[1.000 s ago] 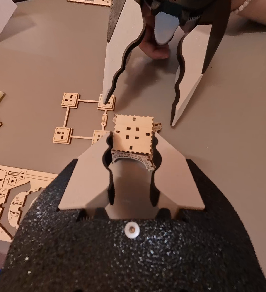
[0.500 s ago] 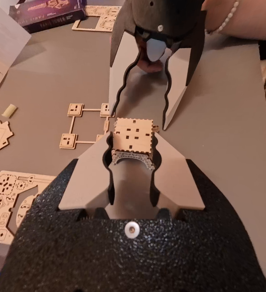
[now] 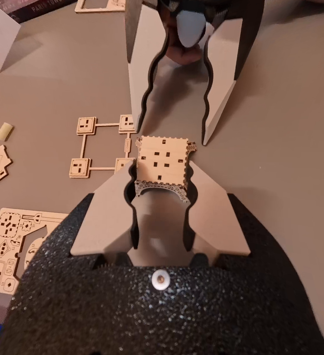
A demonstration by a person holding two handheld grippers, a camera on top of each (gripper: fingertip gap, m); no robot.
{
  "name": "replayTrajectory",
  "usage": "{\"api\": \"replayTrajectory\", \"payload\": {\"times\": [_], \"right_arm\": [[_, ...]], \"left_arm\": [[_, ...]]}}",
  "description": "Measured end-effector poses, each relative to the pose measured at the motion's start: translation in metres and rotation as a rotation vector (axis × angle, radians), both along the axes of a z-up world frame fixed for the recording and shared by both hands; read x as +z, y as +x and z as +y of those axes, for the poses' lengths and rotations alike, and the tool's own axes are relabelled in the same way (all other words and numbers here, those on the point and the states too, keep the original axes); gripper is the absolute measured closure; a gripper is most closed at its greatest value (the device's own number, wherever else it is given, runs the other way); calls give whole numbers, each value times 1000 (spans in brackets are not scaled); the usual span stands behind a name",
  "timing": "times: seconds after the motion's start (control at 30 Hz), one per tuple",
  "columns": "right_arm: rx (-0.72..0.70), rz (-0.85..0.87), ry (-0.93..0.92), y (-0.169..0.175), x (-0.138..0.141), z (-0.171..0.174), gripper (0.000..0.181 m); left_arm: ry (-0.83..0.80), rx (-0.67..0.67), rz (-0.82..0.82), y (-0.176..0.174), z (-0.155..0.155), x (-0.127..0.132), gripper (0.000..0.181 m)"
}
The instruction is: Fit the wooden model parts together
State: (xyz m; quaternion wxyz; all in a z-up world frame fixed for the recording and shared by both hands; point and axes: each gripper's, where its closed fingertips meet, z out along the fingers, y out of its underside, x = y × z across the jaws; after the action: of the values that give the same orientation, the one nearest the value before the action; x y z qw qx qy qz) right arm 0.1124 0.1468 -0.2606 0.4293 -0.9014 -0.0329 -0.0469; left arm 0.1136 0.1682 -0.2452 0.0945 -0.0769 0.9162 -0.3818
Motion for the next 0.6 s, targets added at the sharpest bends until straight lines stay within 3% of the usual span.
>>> {"api": "replayTrajectory", "payload": {"times": [0.3, 0.6], "right_arm": [[-10, -5, -8, 2, -1, 0, 105], [-10, 1, -10, 2, -2, 0, 105]], "left_arm": [[-17, -3, 7, -2, 0, 5, 123], [6, 7, -12, 2, 1, 0, 131]]}}
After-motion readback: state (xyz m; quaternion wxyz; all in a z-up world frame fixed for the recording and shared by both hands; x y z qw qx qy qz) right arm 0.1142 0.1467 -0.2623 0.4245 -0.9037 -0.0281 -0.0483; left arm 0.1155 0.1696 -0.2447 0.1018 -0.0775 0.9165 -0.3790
